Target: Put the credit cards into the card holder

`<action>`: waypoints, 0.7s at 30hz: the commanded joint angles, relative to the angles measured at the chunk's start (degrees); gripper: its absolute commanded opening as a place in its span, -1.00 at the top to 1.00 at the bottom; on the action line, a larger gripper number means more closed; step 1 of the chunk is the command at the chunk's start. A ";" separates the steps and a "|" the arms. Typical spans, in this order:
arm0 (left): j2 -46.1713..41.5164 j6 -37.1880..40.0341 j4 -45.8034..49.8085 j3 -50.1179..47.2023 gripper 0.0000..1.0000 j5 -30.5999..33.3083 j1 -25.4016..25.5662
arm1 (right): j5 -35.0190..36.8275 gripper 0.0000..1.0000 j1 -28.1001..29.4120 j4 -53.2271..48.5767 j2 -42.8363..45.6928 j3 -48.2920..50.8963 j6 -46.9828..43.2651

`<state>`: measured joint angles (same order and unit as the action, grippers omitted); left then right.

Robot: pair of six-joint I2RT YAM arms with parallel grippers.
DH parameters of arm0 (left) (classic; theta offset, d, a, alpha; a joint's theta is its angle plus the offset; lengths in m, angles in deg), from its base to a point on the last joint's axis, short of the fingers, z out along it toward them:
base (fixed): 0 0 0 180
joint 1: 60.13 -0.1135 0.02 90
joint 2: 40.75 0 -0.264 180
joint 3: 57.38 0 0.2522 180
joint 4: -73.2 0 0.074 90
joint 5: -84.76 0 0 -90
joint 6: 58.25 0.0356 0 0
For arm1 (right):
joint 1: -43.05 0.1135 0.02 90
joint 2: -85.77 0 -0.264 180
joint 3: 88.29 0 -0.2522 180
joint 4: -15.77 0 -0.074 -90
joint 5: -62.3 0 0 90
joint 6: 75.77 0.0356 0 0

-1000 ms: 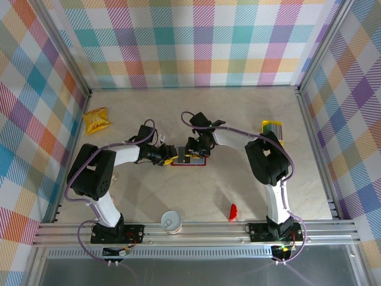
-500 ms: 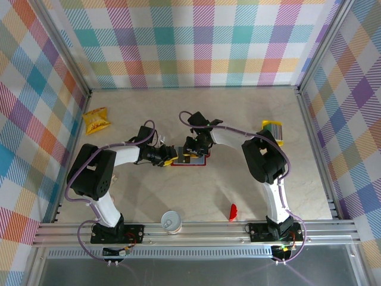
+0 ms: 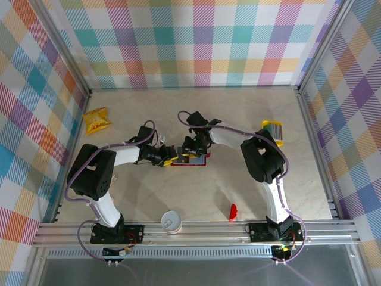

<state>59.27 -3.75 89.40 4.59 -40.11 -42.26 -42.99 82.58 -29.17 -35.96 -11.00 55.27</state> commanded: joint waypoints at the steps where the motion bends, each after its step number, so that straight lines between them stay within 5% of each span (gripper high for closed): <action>1: 0.30 0.37 -0.29 -0.57 0.26 0.16 0.24 | -1.31 0.40 0.72 -0.97 -2.09 -2.28 -0.97; 21: 0.26 0.70 -0.46 -0.92 0.26 0.07 0.24 | -3.95 0.41 0.99 1.68 -4.15 -3.27 0.86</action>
<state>59.27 -3.73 89.36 4.52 -40.11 -42.26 -45.20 83.02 -28.45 -38.70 -13.36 55.49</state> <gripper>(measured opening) 0.369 0.298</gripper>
